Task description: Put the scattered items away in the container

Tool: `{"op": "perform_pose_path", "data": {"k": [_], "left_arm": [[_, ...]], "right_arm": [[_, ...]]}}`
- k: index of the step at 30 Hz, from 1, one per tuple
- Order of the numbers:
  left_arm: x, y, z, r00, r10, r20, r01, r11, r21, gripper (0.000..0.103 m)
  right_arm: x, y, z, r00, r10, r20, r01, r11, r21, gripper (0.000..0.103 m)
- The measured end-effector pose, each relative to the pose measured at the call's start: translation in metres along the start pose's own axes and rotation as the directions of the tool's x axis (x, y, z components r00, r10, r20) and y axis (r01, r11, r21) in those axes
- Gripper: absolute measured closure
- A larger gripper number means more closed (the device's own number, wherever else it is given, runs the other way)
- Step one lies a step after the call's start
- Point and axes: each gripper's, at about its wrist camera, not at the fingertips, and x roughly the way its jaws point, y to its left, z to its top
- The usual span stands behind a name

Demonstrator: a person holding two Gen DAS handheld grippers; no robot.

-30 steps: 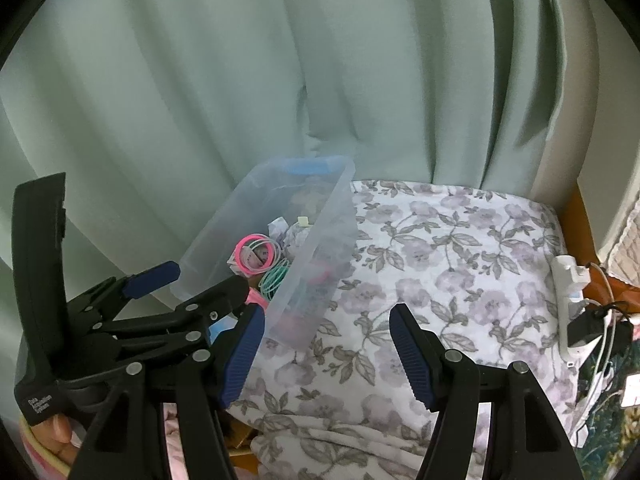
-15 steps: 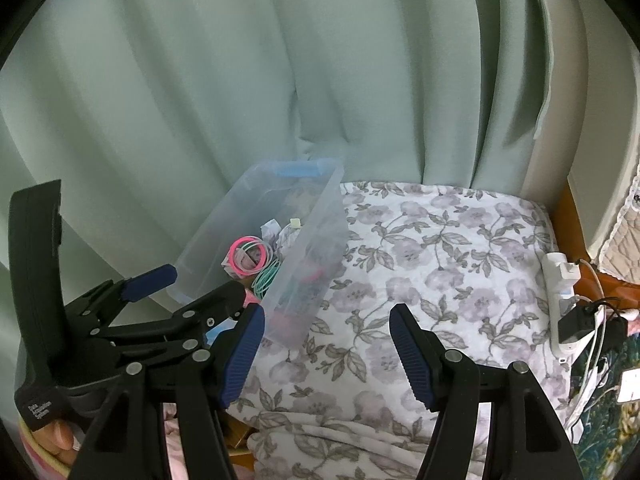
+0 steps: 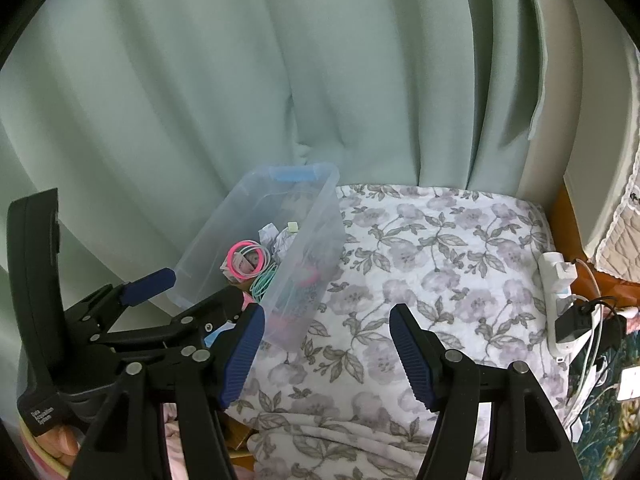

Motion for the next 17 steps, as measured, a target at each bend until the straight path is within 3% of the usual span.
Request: {"op": "perform_pose_path", "data": {"k": [17], "left_arm": [[-0.002, 0.003, 0.0, 1.0, 0.007, 0.014, -0.007, 1.0, 0.0, 0.012]], "right_arm": [[0.006, 0.038, 0.0, 0.998, -0.055, 0.018, 0.054, 0.997, 0.062, 0.034]]}}
